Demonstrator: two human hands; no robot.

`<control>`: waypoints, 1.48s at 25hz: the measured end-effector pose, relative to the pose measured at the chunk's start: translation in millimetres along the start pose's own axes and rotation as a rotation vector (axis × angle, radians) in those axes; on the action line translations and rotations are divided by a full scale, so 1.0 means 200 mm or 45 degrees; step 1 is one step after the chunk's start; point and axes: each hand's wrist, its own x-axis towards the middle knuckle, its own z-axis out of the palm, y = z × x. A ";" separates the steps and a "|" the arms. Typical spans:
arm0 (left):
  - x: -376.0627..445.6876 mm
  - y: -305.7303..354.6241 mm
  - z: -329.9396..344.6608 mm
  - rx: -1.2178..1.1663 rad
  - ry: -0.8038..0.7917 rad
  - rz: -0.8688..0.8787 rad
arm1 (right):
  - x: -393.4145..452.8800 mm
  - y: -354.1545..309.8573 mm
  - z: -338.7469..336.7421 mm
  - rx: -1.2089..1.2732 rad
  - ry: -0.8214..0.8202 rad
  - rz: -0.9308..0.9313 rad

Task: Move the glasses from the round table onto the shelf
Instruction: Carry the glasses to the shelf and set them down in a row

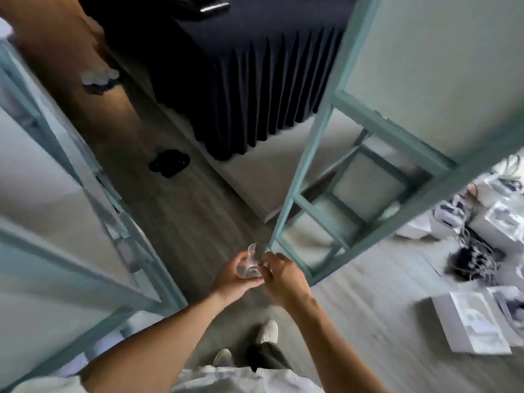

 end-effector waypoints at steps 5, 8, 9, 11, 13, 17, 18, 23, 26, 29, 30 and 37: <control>0.43 0.21 -0.10 -0.080 0.230 -0.003 | 0.59 -0.06 -0.16 -0.115 -0.147 -0.164; 0.63 0.31 -0.19 -0.119 0.349 -0.020 | 0.90 -0.15 -0.21 -0.199 -0.244 -0.199; 0.70 0.33 -0.22 -0.131 0.380 -0.033 | 0.99 -0.18 -0.23 -0.213 -0.251 -0.225; 0.81 0.36 -0.29 -0.155 0.415 -0.080 | 1.14 -0.24 -0.22 -0.228 -0.268 -0.260; 0.90 0.38 -0.34 -0.166 0.412 -0.118 | 1.25 -0.27 -0.21 -0.226 -0.294 -0.227; 1.17 0.43 -0.44 -0.102 0.343 -0.131 | 1.53 -0.30 -0.19 -0.211 -0.309 -0.102; 1.27 0.43 -0.47 -0.079 0.314 -0.131 | 1.61 -0.31 -0.19 -0.200 -0.300 -0.057; 1.74 0.53 -0.65 0.011 0.119 -0.107 | 1.99 -0.35 -0.21 -0.131 -0.231 0.148; 2.02 0.73 -0.80 0.084 -0.069 -0.053 | 2.24 -0.43 -0.27 -0.029 -0.124 0.268; 2.26 0.97 -0.87 0.225 -0.196 0.028 | 2.43 -0.47 -0.40 0.083 0.011 0.408; 2.32 1.03 -0.88 0.232 -0.236 0.051 | 2.47 -0.48 -0.46 0.104 0.058 0.441; 2.67 1.88 -0.56 0.267 -0.539 0.504 | 2.65 -0.35 -1.20 0.146 0.592 0.632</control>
